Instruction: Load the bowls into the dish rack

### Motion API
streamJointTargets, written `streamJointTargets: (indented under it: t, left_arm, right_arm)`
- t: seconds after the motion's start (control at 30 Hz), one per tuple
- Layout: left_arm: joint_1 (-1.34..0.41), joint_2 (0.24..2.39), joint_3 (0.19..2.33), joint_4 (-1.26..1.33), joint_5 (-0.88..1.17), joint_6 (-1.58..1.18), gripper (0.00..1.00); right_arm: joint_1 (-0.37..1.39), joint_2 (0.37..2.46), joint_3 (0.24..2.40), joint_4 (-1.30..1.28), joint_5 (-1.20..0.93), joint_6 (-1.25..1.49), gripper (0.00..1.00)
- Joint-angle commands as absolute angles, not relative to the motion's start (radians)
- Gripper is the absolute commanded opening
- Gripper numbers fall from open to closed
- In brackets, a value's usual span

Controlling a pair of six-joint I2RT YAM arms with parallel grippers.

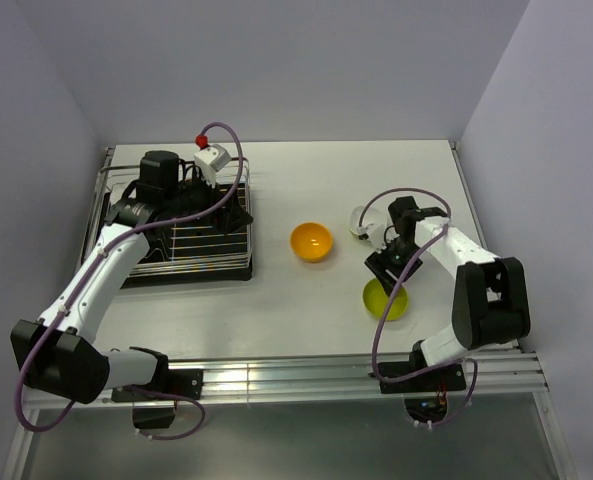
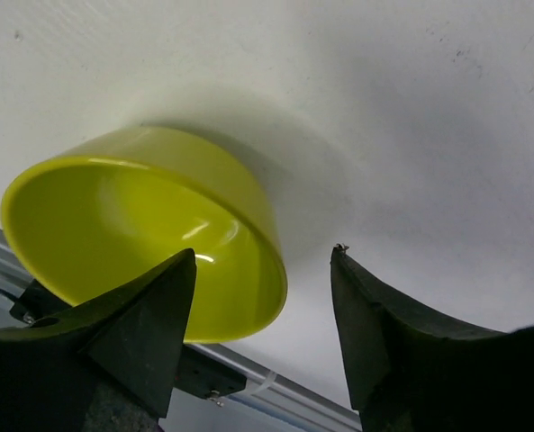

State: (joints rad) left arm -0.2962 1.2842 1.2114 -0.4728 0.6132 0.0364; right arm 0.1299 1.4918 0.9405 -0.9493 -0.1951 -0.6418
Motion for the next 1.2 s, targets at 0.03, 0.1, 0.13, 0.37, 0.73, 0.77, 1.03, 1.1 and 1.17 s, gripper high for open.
streamJointTargets:
  t: [0.03, 0.1, 0.13, 0.37, 0.73, 0.77, 1.03, 1.1, 1.17]
  left_arm:
    - [-0.299, 1.239, 1.198, -0.420, 0.617, 0.034, 0.99]
    - [-0.299, 1.239, 1.187, -0.413, 0.585, 0.011, 1.00]
    - [-0.299, 1.244, 1.187, -0.414, 0.566, 0.009, 1.00]
    - [-0.273, 1.284, 1.222, -0.474, 0.639, -0.045, 1.00]
    - [-0.226, 1.287, 1.212, -0.453, 0.732, -0.097, 1.00]
    - [-0.224, 1.276, 1.200, -0.427, 0.724, -0.103, 1.00]
    - [-0.222, 1.325, 1.278, -0.510, 0.775, -0.086, 0.99]
    - [-0.222, 1.333, 1.276, -0.502, 0.801, -0.109, 0.99]
    - [-0.225, 1.315, 1.237, -0.425, 0.808, -0.165, 0.99]
  right_arm:
    - [0.123, 1.508, 0.933, -0.890, -0.198, -0.653, 0.66]
    - [0.123, 1.508, 0.920, -0.867, -0.202, -0.653, 0.65]
    - [0.123, 1.512, 0.916, -0.858, -0.206, -0.655, 0.64]
    - [0.123, 1.531, 0.911, -0.834, -0.238, -0.650, 0.41]
    - [0.124, 1.471, 0.988, -0.873, -0.370, -0.623, 0.09]
    - [0.124, 1.459, 1.005, -0.877, -0.396, -0.615, 0.01]
    - [0.126, 1.399, 1.123, -0.891, -0.572, -0.505, 0.00]
    - [0.126, 1.384, 1.166, -0.871, -0.612, -0.465, 0.00]
    - [0.126, 1.376, 1.199, -0.827, -0.666, -0.393, 0.00]
